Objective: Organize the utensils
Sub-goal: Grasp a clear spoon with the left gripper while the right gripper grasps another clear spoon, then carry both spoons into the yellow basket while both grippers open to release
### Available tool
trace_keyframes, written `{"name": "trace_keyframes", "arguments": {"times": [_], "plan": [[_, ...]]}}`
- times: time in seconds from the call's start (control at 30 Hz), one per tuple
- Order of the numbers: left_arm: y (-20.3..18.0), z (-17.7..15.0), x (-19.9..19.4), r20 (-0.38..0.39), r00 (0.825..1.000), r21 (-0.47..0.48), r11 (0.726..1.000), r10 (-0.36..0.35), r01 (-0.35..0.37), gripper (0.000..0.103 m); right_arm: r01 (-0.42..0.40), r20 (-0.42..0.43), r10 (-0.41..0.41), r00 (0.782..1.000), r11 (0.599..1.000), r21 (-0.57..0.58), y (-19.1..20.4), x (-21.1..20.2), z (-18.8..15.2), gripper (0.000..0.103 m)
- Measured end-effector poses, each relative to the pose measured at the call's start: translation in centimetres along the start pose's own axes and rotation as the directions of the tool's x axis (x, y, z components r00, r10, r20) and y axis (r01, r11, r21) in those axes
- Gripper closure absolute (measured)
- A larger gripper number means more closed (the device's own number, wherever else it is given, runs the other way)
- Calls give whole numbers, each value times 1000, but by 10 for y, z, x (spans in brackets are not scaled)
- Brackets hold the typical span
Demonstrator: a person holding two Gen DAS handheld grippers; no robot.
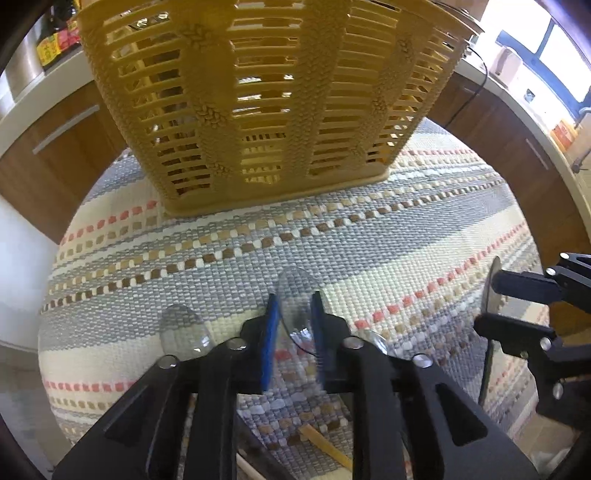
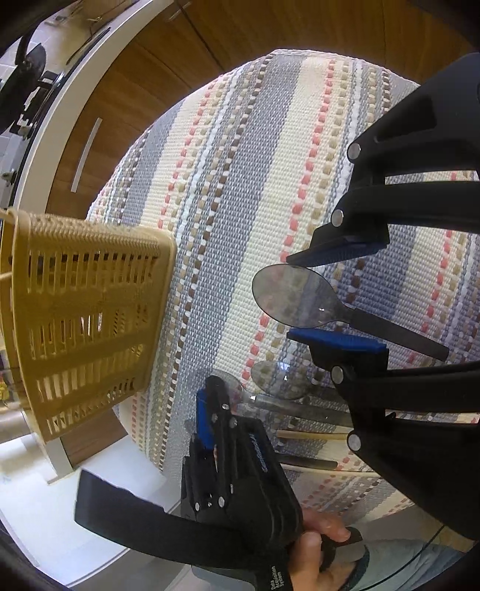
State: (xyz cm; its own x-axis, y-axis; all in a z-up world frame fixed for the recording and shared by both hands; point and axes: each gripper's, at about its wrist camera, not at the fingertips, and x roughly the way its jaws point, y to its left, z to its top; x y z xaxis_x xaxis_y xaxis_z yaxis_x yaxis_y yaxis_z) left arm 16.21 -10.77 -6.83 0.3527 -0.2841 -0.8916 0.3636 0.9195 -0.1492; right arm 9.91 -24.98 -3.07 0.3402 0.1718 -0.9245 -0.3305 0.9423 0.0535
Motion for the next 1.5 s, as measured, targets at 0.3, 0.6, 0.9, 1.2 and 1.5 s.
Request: {"name": "trace_keyframes", "arguments": {"times": [0.3, 0.6, 0.9, 1.2, 1.5], "plan": [[-21, -5, 3, 12, 996, 40, 995, 86, -87, 53, -18, 4, 17, 1000, 1000, 26, -18, -2, 0, 72], [-33, -9, -24, 106, 990, 45, 994, 90, -95, 70, -22, 88, 23, 996, 1000, -11, -11, -29, 2, 72], [-18, -3, -177, 528, 848, 14, 998, 51, -68, 70, -53, 397, 52, 916, 999, -8, -17, -118, 24, 72], [-18, 30, -247, 814, 536, -97, 962, 225, -255, 70, -91, 627, 37, 778, 994, 55, -28, -171, 69, 72], [-9, 62, -223, 862, 384, -185, 911, 331, -369, 70, 86, 711, -136, 690, 991, 106, -23, -174, 103, 72]]}}
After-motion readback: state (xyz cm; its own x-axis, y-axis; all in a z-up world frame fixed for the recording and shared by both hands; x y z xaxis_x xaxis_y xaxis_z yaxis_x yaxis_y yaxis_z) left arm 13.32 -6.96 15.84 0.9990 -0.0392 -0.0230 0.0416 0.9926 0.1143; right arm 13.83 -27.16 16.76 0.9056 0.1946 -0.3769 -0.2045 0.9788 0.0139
